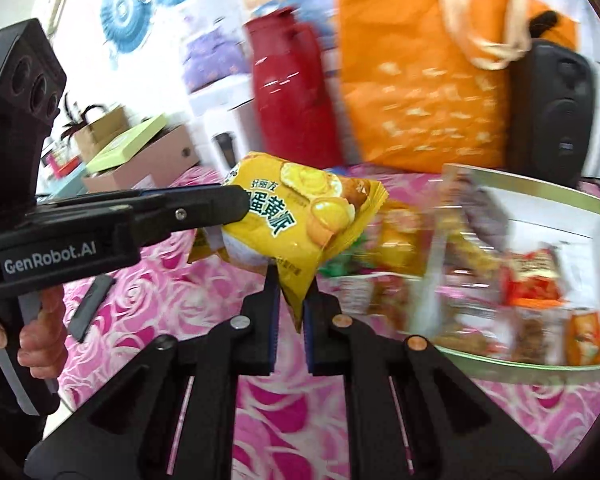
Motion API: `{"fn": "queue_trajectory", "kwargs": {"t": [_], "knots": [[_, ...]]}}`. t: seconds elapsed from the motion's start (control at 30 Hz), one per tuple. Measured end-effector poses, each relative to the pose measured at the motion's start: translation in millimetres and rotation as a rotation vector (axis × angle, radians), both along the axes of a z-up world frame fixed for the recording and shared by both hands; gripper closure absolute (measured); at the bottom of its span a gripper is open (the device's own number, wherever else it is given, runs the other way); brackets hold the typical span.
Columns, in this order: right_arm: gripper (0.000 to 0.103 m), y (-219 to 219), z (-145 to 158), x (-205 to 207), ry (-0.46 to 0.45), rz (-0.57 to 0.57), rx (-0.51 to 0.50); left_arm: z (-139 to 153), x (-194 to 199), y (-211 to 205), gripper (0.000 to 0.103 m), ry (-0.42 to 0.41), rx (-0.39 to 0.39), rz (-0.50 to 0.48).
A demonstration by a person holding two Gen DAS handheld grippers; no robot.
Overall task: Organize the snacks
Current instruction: 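Grasp the yellow snack bag with both tools together, then carry the yellow bag over the green box and open both tools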
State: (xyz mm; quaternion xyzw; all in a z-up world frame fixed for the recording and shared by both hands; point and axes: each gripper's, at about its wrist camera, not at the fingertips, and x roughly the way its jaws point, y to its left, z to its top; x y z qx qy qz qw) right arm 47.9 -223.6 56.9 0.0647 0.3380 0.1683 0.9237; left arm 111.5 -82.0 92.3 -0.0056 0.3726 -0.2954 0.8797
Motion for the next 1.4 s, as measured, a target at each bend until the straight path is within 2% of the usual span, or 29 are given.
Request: {"fn": "queue_trajectory", "kwargs": {"t": [0.17, 0.4, 0.57, 0.67, 0.77, 0.8, 0.83, 0.87, 0.9, 0.93, 1.0, 1.07, 1.13, 1.23, 1.4], "knots": [[0.091, -53.2, 2.9, -13.8, -0.011, -0.120, 0.002, 0.2, 1.4, -58.2, 0.083, 0.004, -0.004, -0.104], [0.091, -123.7, -8.2, -24.2, 0.012, -0.277, 0.008, -9.4, 5.8, -141.1, 0.083, 0.017, 0.023, -0.230], [0.091, -161.0, -16.4, -11.5, 0.029, -0.320, 0.008, -19.7, 24.3, -177.8, 0.083, 0.035, 0.033, -0.241], [0.091, -171.1, -23.9, 6.0, 0.030, -0.326, -0.034, -28.2, 36.7, -190.9, 0.083, 0.036, 0.048, -0.222], [0.089, -180.0, -38.7, 28.5, 0.068, -0.358, -0.064, -38.5, 48.5, -196.4, 0.083, 0.046, 0.071, -0.210], [0.079, -183.8, -44.6, 34.3, 0.094, -0.381, -0.082, -40.6, 51.0, -196.8, 0.080, 0.048, 0.079, -0.200], [0.071, -186.2, -48.5, 38.1, 0.114, -0.397, -0.093, -42.2, 53.5, -197.0, 0.069, 0.054, 0.085, -0.190], [0.054, -187.9, -50.8, 38.8, 0.118, -0.412, -0.100, -41.8, 54.2, -194.4, 0.059, 0.059, 0.084, -0.188], [0.041, -189.2, -52.4, 37.7, 0.110, -0.425, -0.109, -40.1, 53.7, -191.7, 0.036, 0.050, 0.078, -0.181], [0.037, -190.2, -53.0, 36.6, 0.102, -0.431, -0.107, -37.0, 51.8, -187.4, 0.024, 0.022, 0.077, -0.153], [0.026, -193.2, -54.1, 34.1, 0.103, -0.446, -0.097, -30.7, 48.7, -178.6, 0.012, -0.043, 0.073, -0.095], [0.019, -194.1, -55.3, 32.7, 0.108, -0.460, -0.097, -26.9, 47.9, -173.4, 0.010, -0.053, 0.079, -0.070], [0.016, -194.3, -56.0, 30.2, 0.114, -0.462, -0.088, -25.8, 48.2, -170.6, 0.010, -0.048, 0.089, -0.062], [0.001, -192.6, -53.0, 25.6, 0.110, -0.452, -0.066, -24.7, 45.3, -163.9, 0.010, -0.063, 0.106, -0.037], [0.001, -181.6, -40.5, 15.3, 0.081, -0.443, -0.077, -20.7, 40.1, -149.7, 0.010, -0.062, 0.096, -0.014]]}}
